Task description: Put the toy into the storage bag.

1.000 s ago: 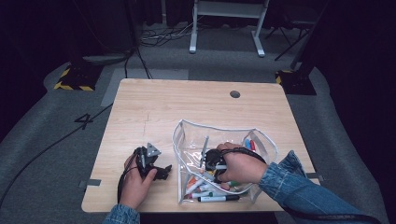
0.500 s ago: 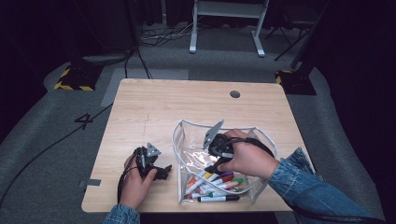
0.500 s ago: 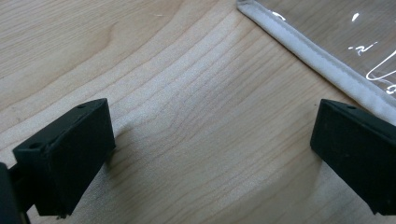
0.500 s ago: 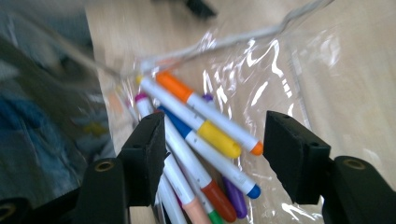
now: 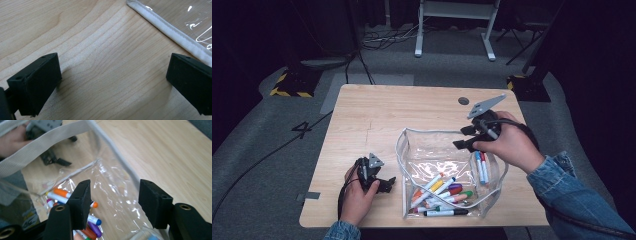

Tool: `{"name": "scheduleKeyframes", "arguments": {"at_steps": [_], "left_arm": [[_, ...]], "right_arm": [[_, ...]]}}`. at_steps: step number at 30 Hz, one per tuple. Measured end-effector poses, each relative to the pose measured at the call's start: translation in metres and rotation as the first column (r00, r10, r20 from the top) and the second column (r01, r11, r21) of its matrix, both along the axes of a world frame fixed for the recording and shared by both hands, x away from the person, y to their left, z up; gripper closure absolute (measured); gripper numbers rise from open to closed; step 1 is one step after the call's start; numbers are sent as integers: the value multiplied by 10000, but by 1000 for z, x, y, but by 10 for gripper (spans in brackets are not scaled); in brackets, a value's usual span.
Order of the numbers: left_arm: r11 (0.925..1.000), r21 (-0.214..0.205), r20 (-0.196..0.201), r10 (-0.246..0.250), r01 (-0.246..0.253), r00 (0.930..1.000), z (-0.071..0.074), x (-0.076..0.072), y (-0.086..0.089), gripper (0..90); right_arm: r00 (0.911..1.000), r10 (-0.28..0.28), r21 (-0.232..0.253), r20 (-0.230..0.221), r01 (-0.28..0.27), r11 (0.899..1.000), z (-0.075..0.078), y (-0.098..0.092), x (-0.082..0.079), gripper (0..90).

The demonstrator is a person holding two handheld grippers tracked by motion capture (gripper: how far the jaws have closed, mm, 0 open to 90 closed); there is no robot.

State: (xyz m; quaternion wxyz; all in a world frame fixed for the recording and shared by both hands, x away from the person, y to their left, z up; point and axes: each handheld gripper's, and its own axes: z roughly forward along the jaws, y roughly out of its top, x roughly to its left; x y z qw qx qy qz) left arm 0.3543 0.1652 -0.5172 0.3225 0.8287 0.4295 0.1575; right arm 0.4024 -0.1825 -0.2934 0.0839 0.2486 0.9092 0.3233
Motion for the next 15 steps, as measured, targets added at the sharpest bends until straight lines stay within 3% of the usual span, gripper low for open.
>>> {"name": "scheduleKeyframes", "arguments": {"at_steps": [2, 7, 10, 15], "left_arm": [[10000, -2, 1, -3, 3, 10000, 0, 0, 0, 1], [10000, -7, 8, -7, 7, 10000, 0, 0, 0, 1], [10000, -2, 1, -5, 5, 10000, 0, 0, 0, 1], [10000, -15, 3, 20, -20, 10000, 0, 0, 0, 0]], "right_arm": [[9991, -408, 385, 102, 404, 9984, 6, -13, 4, 459], [9890, -1428, 785, 391, 1394, 9871, 18, -47, 11, 475], [9755, -2118, 770, 591, 2071, 9753, 15, -67, 16, 480], [9481, -3167, 750, 281, 3139, 9465, -5, -96, 27, 478]]}}
